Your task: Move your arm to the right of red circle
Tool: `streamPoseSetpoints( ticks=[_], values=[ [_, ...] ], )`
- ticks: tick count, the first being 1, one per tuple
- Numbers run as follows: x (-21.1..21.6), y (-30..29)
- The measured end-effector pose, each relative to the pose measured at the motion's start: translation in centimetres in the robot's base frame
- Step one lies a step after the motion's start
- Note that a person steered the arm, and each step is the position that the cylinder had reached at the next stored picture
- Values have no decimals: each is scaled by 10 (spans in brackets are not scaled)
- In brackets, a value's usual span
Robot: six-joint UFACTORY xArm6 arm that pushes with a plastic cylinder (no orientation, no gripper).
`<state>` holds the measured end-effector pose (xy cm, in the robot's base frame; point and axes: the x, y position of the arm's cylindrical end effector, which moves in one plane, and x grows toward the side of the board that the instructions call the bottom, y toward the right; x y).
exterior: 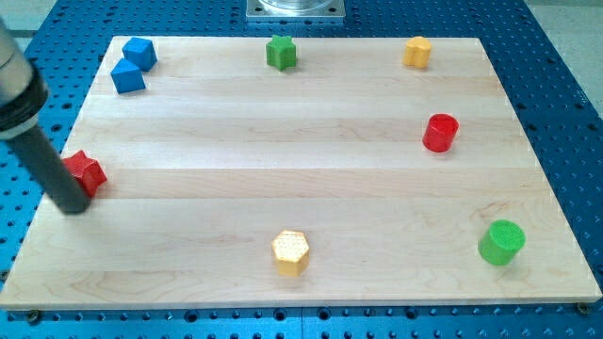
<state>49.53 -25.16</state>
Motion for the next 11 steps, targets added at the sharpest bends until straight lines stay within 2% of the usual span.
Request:
streamPoseSetpoints(
  ticks=[1, 2, 4, 8, 9, 11],
  values=[
    [-38, 32],
    [-15, 49],
    [-23, 188],
    [-15, 587],
    [-17, 596],
    [-65, 589]
  ],
)
